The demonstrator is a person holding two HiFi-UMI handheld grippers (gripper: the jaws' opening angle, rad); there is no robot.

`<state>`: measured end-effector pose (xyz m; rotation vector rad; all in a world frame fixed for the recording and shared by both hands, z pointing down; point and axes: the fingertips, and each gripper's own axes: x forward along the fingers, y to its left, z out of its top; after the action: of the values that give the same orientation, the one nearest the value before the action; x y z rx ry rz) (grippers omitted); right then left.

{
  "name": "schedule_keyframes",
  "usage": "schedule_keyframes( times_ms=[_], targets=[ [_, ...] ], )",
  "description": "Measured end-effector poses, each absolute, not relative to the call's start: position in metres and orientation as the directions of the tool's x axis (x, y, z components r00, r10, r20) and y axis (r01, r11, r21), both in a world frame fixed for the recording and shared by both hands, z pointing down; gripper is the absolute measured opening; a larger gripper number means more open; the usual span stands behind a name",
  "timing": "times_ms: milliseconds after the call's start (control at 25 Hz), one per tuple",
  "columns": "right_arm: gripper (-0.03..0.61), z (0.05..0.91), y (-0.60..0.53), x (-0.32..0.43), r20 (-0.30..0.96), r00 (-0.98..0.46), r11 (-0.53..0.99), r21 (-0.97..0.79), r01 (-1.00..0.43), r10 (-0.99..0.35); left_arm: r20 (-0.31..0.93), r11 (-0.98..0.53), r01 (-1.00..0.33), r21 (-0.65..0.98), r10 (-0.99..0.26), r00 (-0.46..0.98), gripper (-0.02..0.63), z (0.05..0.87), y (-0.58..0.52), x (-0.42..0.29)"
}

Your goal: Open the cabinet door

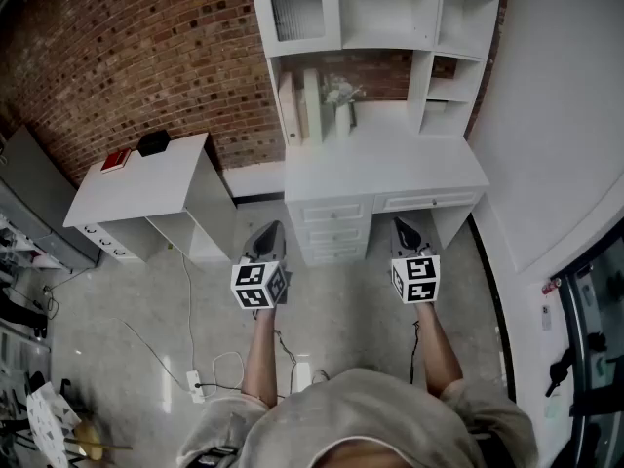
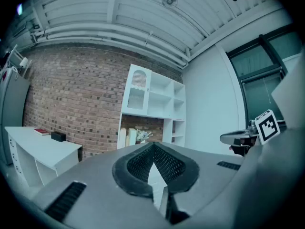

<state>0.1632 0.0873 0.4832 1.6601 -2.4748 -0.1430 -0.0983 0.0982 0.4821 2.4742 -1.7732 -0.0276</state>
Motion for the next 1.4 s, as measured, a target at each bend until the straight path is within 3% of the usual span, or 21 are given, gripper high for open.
schedule_keyframes(
  times_ms=[1400],
  targets=[
    [0.014, 0.491, 0.081, 0.217, 0.033, -0.47, 0.466, 0.199, -0.862, -0.882, 0.039, -0.258, -0.963, 0.077, -0.964, 0.262, 0.026, 0.485, 0.099, -0.024]
  ],
)
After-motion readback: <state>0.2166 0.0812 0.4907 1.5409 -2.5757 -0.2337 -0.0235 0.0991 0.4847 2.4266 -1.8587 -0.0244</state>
